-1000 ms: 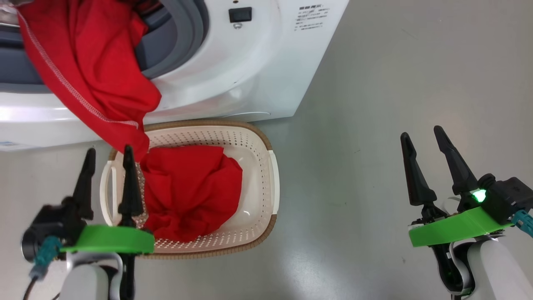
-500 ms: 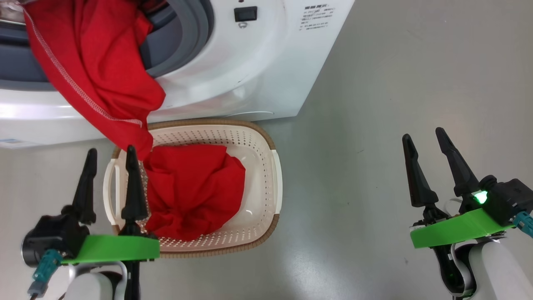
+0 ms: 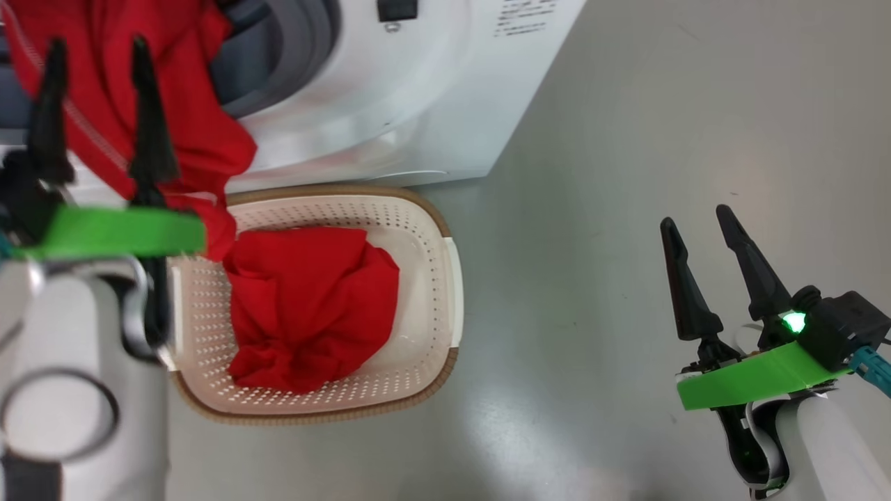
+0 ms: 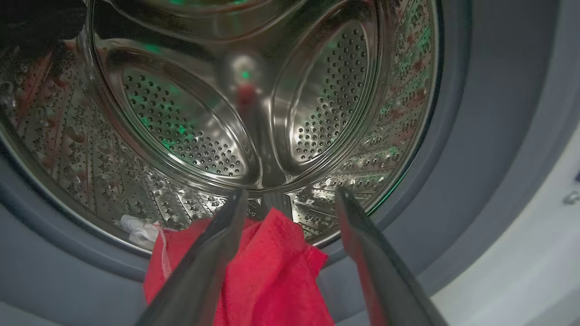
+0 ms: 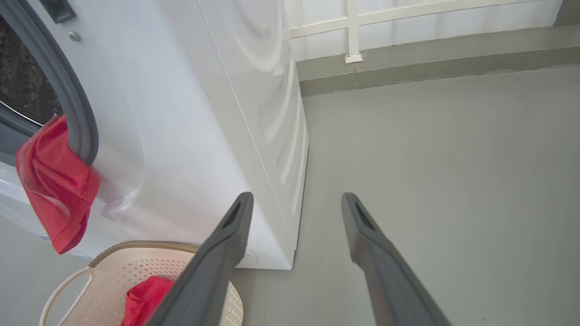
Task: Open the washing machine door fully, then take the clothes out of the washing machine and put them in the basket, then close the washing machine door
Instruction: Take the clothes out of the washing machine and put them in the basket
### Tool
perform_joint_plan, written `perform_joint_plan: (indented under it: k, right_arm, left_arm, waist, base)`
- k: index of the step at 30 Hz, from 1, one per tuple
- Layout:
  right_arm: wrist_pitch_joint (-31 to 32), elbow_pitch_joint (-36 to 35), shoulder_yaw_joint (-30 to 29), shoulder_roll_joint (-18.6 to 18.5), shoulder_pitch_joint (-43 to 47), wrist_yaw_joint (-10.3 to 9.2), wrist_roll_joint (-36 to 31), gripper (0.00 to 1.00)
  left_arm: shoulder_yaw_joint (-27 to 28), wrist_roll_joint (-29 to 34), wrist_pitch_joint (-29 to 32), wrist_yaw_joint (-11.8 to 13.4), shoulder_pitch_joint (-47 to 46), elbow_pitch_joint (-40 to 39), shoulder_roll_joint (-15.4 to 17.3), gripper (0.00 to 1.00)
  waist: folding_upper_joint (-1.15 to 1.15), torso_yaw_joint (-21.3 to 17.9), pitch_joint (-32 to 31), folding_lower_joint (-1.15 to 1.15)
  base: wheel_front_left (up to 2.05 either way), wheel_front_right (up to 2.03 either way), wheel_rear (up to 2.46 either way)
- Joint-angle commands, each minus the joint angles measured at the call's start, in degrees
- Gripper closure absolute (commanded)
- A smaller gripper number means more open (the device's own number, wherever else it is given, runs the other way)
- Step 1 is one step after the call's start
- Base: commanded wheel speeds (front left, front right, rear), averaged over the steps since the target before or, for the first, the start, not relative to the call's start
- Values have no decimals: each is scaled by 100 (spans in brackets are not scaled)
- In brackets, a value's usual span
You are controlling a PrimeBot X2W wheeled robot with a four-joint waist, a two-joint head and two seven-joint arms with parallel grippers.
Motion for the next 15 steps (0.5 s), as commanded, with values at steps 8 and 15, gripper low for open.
perform_joint_plan:
  k: [8,15]
  right_arm:
    - [-37,-92,257,58,-71,28,37,0]
    - [-37,-73,307,109,-158,28,62,0]
  left_arm:
    - [245,82,-27,-212,-1476,1985,723,0]
    - [-50,67,-27,-351,-2747,3766,1187,0]
  waist:
    - [0,-414,202,0]
    - [0,-664,333,0]
  base:
    - [0,0,0]
    - [0,0,0]
